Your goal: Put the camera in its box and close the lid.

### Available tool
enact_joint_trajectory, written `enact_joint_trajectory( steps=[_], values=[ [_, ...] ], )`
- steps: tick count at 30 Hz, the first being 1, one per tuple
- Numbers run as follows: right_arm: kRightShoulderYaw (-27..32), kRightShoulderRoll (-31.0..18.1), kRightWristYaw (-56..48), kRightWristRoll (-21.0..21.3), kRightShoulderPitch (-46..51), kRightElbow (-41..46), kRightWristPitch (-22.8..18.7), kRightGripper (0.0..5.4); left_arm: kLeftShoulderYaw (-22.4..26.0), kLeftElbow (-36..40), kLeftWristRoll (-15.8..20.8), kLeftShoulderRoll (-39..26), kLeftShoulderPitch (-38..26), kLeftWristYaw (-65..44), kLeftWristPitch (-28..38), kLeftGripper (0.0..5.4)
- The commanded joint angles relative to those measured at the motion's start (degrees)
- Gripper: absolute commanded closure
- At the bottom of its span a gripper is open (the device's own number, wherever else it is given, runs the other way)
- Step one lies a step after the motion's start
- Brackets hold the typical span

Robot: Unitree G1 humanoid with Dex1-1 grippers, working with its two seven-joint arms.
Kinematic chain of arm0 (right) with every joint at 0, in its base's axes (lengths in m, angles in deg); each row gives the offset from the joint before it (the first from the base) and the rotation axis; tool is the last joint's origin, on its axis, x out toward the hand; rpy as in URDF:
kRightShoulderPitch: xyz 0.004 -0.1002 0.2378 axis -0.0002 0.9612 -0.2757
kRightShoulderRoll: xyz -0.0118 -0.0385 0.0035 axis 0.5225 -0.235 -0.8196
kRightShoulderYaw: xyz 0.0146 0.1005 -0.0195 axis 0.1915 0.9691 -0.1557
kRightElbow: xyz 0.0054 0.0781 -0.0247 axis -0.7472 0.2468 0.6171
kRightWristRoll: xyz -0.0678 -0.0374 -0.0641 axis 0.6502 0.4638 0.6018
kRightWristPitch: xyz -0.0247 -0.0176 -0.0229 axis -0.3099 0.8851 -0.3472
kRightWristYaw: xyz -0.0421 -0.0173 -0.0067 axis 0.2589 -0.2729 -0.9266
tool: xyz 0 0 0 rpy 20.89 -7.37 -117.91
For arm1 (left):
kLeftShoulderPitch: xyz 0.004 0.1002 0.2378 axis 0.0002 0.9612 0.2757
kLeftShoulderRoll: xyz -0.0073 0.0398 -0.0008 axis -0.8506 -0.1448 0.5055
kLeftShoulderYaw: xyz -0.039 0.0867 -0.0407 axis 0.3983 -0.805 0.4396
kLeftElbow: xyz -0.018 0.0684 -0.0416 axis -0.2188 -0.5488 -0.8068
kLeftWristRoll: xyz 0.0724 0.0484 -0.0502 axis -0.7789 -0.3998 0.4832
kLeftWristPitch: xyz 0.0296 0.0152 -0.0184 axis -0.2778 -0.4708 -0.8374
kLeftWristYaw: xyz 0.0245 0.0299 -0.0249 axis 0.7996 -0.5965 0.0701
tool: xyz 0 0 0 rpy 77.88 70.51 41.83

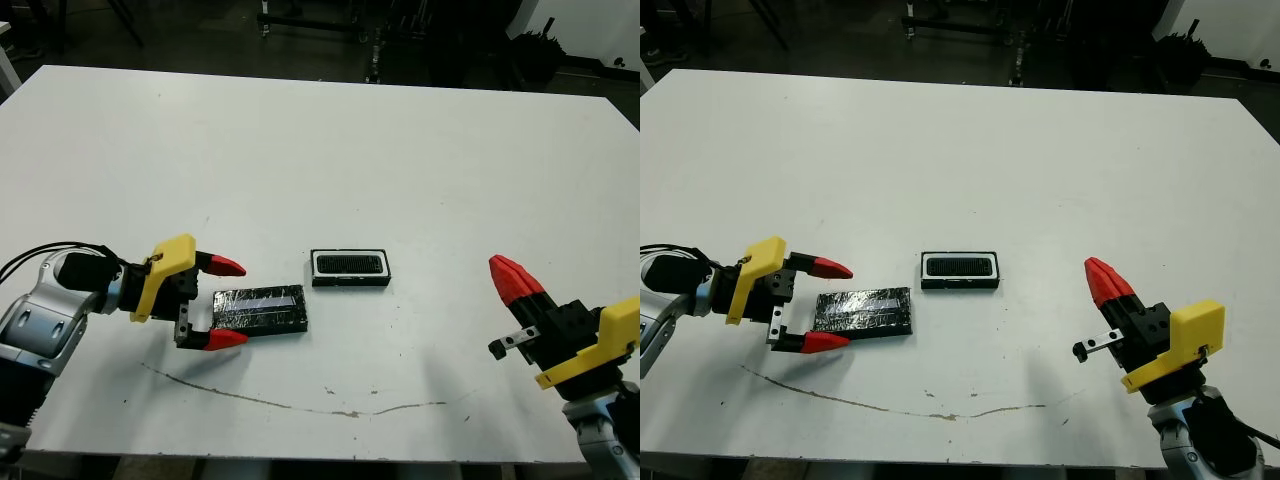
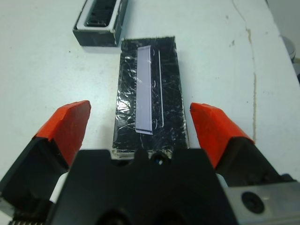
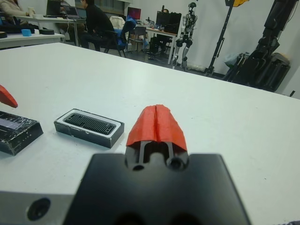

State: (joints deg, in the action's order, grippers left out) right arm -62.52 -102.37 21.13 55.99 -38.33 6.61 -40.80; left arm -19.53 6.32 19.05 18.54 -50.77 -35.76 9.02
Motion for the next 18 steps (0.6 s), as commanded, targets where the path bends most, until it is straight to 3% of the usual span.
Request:
enact_joint_trajectory(
  steps=[1,14,18],
  values=[
    [0.6,-0.9,-0.3,-0.2,0.0,0.1,0.3,5.39,-0.5,-0.6,-1.5,-0.2,0.7,0.9,1.3,0.00],
    [0.7,-1.2,-0.2,-0.3,0.1,0.3,-0.2,5.39,0.2,-3.2,3.4,1.2,0.0,-0.6,-8.9,0.00],
    [0.9,-1.2,-0.4,-0.4,0.2,0.1,0.3,5.39,0.2,-3.9,3.9,1.3,0.0,-1.5,-8.0,0.00]
  ],
)
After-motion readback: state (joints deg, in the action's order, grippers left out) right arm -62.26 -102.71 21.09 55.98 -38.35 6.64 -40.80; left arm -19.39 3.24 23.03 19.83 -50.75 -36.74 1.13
